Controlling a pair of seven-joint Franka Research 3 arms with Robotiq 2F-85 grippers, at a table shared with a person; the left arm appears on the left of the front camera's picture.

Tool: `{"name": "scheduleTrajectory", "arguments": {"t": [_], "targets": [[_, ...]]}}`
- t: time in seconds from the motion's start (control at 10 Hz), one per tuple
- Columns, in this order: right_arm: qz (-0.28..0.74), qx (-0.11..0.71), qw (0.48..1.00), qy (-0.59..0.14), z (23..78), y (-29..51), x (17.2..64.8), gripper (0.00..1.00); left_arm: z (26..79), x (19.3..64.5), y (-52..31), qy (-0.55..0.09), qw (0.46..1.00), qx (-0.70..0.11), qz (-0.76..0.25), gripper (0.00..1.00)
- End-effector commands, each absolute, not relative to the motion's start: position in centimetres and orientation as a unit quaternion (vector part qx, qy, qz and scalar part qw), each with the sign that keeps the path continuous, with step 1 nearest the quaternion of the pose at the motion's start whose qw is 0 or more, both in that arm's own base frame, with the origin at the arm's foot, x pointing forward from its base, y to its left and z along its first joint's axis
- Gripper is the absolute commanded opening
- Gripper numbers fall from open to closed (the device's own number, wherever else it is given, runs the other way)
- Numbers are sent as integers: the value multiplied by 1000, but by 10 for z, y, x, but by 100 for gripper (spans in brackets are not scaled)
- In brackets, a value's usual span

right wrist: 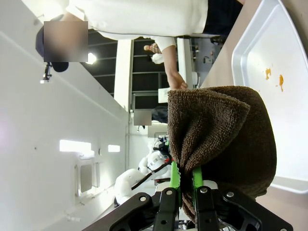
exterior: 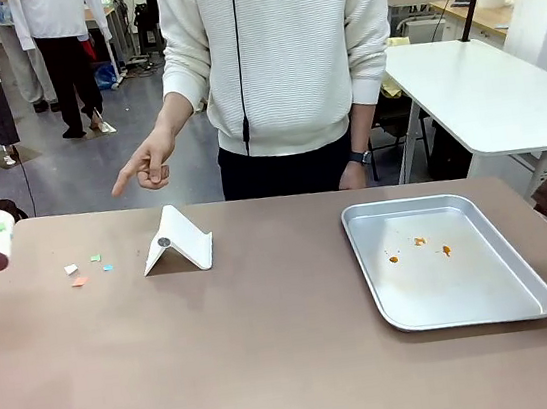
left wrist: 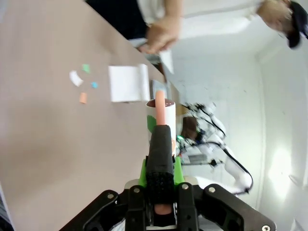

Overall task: Clean the surface of the table.
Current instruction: If a person points to the right, clean the right side of the table with your right hand, and if they point to the left, clean the left side with your left hand.

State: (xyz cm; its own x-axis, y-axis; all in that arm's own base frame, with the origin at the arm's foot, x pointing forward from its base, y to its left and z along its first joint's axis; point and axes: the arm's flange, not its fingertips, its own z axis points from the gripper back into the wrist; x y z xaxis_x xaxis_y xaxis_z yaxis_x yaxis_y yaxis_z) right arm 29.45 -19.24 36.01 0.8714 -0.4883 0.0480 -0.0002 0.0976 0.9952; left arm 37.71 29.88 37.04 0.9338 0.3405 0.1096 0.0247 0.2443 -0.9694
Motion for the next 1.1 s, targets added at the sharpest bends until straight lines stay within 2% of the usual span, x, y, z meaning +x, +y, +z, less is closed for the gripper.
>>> {"name": "scheduleTrajectory", "arguments": {"t": [0.0,0.2,0.4,1.0], "targets": [[-167,649,719,-185,367,-192,291,0,374,386,274,-158,787,-574,160,21],[-167,649,719,-185,367,-192,291,0,368,396,265,-185,802,-531,200,21],[-167,649,719,-185,367,-192,291,0,364,404,257,-180,816,-506,215,21],[-167,649,719,-185,367,-192,291,0,338,428,244,-131,848,-447,251,21]]}}
